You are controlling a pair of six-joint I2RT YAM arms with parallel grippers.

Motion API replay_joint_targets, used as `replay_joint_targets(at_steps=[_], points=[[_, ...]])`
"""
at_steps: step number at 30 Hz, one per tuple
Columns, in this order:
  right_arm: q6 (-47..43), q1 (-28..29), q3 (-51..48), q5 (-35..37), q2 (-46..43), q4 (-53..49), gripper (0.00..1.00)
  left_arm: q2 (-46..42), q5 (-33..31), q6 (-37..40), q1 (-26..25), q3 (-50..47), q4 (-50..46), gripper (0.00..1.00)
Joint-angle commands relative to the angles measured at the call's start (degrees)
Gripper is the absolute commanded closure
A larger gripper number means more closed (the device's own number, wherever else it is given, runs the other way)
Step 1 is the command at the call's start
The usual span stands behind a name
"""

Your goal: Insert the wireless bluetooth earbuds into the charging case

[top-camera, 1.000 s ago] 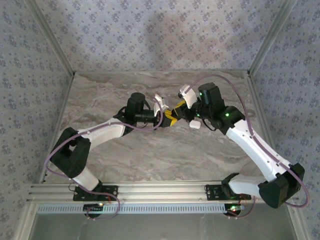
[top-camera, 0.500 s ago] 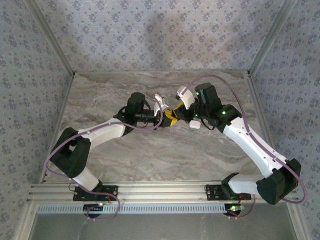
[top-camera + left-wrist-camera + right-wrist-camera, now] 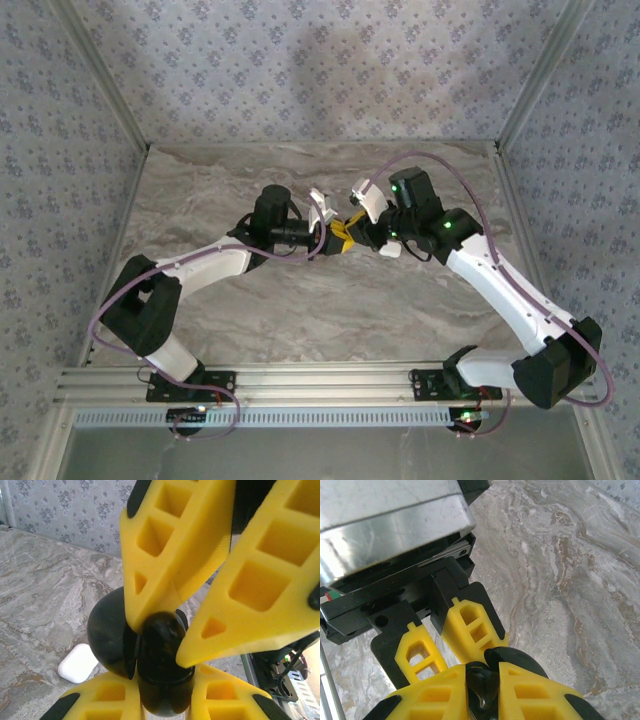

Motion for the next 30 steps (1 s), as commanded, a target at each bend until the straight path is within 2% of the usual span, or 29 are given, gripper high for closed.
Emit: replay_joint_targets(at_steps=[1,6,10,15,18,23,27,30], points=[[-0.47,0.22,0.94,-2.63,-0.27,-2.12,0.81,0.01,1.07,-0.35,-0.3,2.1,2.4,0.94],[-0.4,0.02,-0.36,-2.33,-1.17,0.76,0.8,-0.14,1.07,-0.65,-0.24,2.0,2.8,0.94],[0.99,-0.41,0.27,-2.2,-2.07,-0.28,0.65,-0.32,0.99,0.5,-0.3,1.93,1.98,0.93],[3.04,-2.73,0.43,-5.96,-5.45,1.27,0.5,-0.92,0.99,2.5,-0.25,1.58,0.19,0.93],[5.63,-6.51,0.73,-11.21,-6.29,1.3,0.4,-1.47,1.03,3.66,-0.3,1.53,-1.03,0.93],[12.39,-13.83,3.0,-23.52,-2.84,-1.71,0.31,-3.0,1.65,6.36,-0.38,0.35,-1.1,0.93],[15.2,-15.87,4.18,-30.38,1.54,-4.07,0.27,-3.79,2.34,7.6,-0.39,-0.09,-1.16,0.93],[16.57,-16.1,4.11,-32.06,4.11,-3.0,0.26,-4.04,2.61,7.86,-0.44,-0.09,-1.28,0.93]])
